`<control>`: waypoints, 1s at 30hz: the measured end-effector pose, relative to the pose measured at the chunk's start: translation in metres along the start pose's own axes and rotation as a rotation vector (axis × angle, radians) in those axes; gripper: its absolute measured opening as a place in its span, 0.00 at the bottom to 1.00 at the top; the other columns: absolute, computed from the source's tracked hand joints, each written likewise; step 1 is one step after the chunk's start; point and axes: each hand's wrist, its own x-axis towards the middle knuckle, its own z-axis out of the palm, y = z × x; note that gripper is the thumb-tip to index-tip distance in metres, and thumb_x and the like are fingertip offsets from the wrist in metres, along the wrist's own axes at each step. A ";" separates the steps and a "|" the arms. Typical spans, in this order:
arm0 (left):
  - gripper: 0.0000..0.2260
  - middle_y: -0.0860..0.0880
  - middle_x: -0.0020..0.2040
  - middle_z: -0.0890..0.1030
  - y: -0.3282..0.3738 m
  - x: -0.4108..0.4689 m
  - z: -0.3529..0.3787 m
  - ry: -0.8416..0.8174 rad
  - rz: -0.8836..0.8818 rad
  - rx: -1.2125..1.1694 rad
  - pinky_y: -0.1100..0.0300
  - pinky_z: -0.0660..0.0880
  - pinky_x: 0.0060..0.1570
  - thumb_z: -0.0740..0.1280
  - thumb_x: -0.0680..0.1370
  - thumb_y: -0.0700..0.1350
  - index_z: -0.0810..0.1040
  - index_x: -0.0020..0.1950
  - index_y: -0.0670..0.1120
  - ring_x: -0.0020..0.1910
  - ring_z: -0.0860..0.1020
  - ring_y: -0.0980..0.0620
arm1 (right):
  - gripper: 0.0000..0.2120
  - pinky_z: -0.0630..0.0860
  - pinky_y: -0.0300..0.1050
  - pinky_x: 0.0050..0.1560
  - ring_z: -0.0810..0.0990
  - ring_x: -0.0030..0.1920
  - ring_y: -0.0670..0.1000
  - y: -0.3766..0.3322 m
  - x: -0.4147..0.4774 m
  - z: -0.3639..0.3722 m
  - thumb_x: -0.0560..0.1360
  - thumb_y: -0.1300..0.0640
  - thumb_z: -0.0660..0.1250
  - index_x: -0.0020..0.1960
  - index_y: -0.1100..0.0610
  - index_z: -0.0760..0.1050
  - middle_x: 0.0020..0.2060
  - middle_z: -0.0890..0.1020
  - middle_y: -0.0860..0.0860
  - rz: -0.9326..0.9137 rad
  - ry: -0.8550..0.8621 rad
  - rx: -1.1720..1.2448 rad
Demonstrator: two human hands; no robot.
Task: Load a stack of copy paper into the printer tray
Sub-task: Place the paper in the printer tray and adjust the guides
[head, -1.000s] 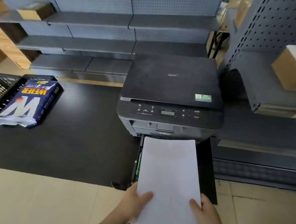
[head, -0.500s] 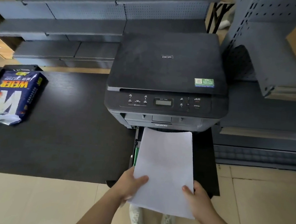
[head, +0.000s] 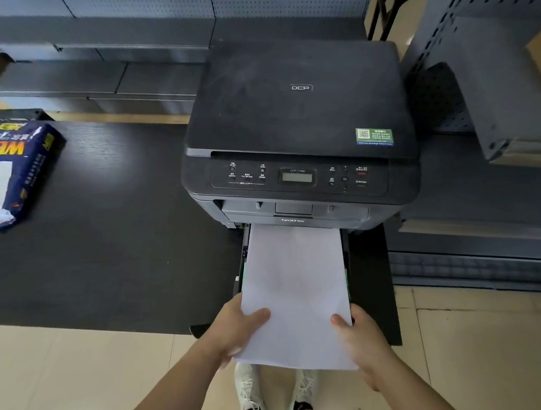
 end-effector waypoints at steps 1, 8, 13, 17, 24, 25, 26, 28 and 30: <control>0.12 0.51 0.53 0.86 -0.001 0.000 0.002 0.009 0.005 0.009 0.57 0.81 0.47 0.70 0.78 0.44 0.78 0.62 0.50 0.52 0.84 0.50 | 0.08 0.76 0.46 0.46 0.80 0.51 0.50 0.002 0.000 -0.001 0.81 0.57 0.61 0.59 0.49 0.74 0.52 0.82 0.48 -0.002 0.009 -0.001; 0.17 0.52 0.56 0.82 0.002 0.008 0.007 0.087 0.059 0.110 0.56 0.80 0.48 0.71 0.77 0.46 0.73 0.64 0.51 0.52 0.81 0.53 | 0.06 0.79 0.51 0.51 0.81 0.50 0.52 0.006 0.002 -0.002 0.81 0.56 0.61 0.53 0.47 0.75 0.50 0.83 0.49 -0.033 0.046 0.009; 0.19 0.53 0.56 0.83 0.010 0.021 -0.003 0.101 0.030 0.165 0.45 0.81 0.54 0.71 0.73 0.52 0.74 0.63 0.53 0.53 0.82 0.49 | 0.08 0.79 0.55 0.57 0.81 0.52 0.54 -0.008 0.022 0.002 0.81 0.56 0.63 0.59 0.50 0.76 0.51 0.83 0.50 -0.016 0.034 0.021; 0.18 0.49 0.56 0.83 0.011 0.037 -0.001 0.116 -0.005 0.139 0.52 0.81 0.51 0.72 0.75 0.49 0.74 0.62 0.47 0.52 0.83 0.50 | 0.07 0.77 0.53 0.55 0.81 0.49 0.53 -0.011 0.038 0.004 0.81 0.55 0.63 0.58 0.53 0.75 0.50 0.82 0.51 0.034 0.050 0.027; 0.18 0.48 0.51 0.82 0.013 0.048 0.007 0.278 -0.007 0.125 0.60 0.76 0.35 0.74 0.74 0.48 0.74 0.59 0.43 0.44 0.81 0.52 | 0.09 0.76 0.52 0.57 0.81 0.52 0.57 -0.012 0.056 0.008 0.80 0.56 0.64 0.59 0.56 0.77 0.51 0.82 0.54 0.033 0.097 0.041; 0.17 0.50 0.49 0.81 0.015 0.048 0.007 0.299 0.013 0.136 0.62 0.74 0.33 0.74 0.75 0.48 0.74 0.58 0.44 0.42 0.80 0.55 | 0.10 0.75 0.50 0.56 0.80 0.52 0.56 -0.014 0.058 0.007 0.80 0.56 0.64 0.60 0.55 0.77 0.50 0.82 0.52 0.017 0.096 0.054; 0.15 0.52 0.47 0.80 0.016 0.048 0.008 0.307 0.029 0.140 0.63 0.73 0.32 0.73 0.75 0.48 0.73 0.58 0.46 0.42 0.79 0.57 | 0.10 0.73 0.49 0.55 0.79 0.52 0.54 -0.017 0.060 0.007 0.81 0.56 0.64 0.61 0.55 0.76 0.50 0.81 0.51 -0.001 0.092 0.061; 0.13 0.54 0.48 0.80 0.018 0.051 0.009 0.282 0.040 0.127 0.62 0.75 0.37 0.70 0.77 0.47 0.72 0.58 0.48 0.44 0.80 0.56 | 0.11 0.71 0.49 0.55 0.78 0.53 0.54 -0.021 0.065 0.008 0.81 0.55 0.64 0.61 0.56 0.76 0.52 0.81 0.51 -0.024 0.087 0.065; 0.12 0.53 0.52 0.82 0.021 0.052 0.009 0.245 0.037 0.095 0.58 0.78 0.46 0.67 0.78 0.47 0.73 0.61 0.48 0.49 0.81 0.52 | 0.12 0.73 0.50 0.57 0.79 0.55 0.56 -0.023 0.072 0.009 0.80 0.54 0.65 0.61 0.57 0.77 0.56 0.82 0.55 -0.033 0.097 0.071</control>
